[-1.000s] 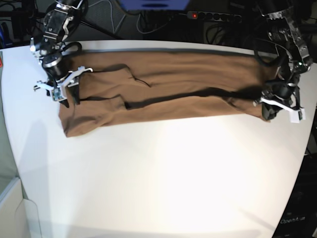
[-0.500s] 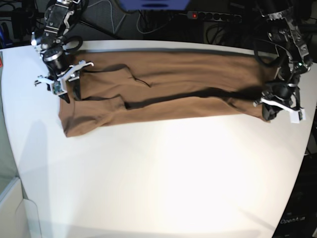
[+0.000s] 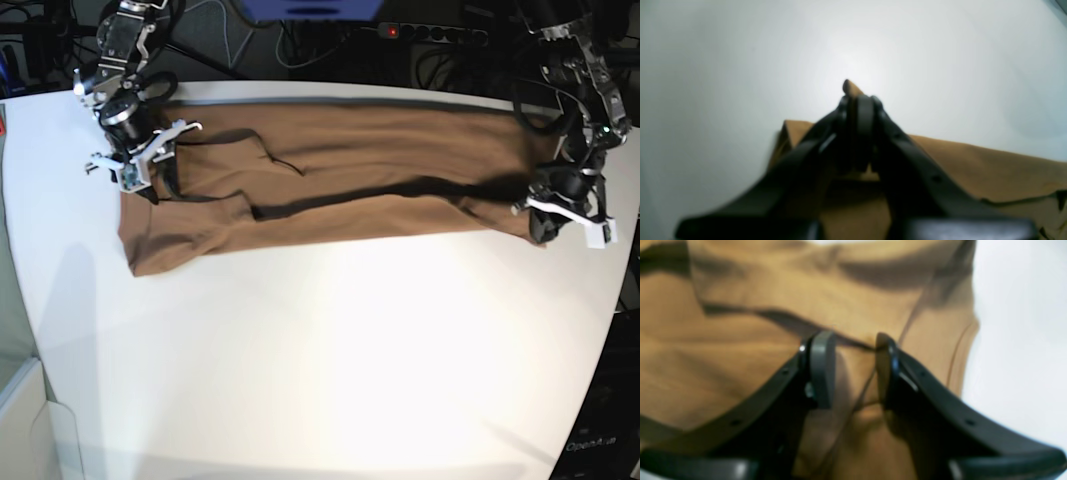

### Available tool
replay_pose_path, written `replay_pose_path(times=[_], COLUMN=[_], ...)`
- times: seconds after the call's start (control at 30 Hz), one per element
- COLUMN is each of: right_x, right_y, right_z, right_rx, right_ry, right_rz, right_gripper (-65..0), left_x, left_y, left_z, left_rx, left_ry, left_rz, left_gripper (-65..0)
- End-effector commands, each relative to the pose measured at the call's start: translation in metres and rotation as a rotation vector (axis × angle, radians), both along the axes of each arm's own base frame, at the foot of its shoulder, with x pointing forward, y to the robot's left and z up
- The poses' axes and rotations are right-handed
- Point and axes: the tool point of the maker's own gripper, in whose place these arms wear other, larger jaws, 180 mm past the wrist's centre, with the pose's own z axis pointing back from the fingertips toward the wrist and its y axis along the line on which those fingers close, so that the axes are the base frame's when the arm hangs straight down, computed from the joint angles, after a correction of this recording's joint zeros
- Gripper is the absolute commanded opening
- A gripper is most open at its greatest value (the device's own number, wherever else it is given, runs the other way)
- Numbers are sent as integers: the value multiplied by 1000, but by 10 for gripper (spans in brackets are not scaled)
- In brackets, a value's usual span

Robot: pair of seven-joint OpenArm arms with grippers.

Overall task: Fold the T-shirt properly
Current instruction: 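Release the hem and raise both grippers off the folded shirt, then hold both strip ends and pull them apart to straighten the strip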

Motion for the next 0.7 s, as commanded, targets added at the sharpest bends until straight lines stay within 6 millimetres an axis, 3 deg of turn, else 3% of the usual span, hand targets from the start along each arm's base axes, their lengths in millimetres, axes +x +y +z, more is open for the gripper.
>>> replay_pose_path(times=[0.0, 0.3, 0.67], right_x=[11, 21, 23], right_y=[-3, -16, -15], right_z=[14, 21, 7], right_rx=[6, -28, 0], right_ry=[-59, -78, -45], right_rz=[-7, 0, -6], right_gripper=[-437, -437, -437], left_x=[7, 7, 8], left_y=[5, 4, 5], left_z=[17, 16, 17], left_rx=[21, 19, 21], left_ry=[-53, -53, -54], left_rz=[-3, -3, -3], left_gripper=[-627, -627, -627])
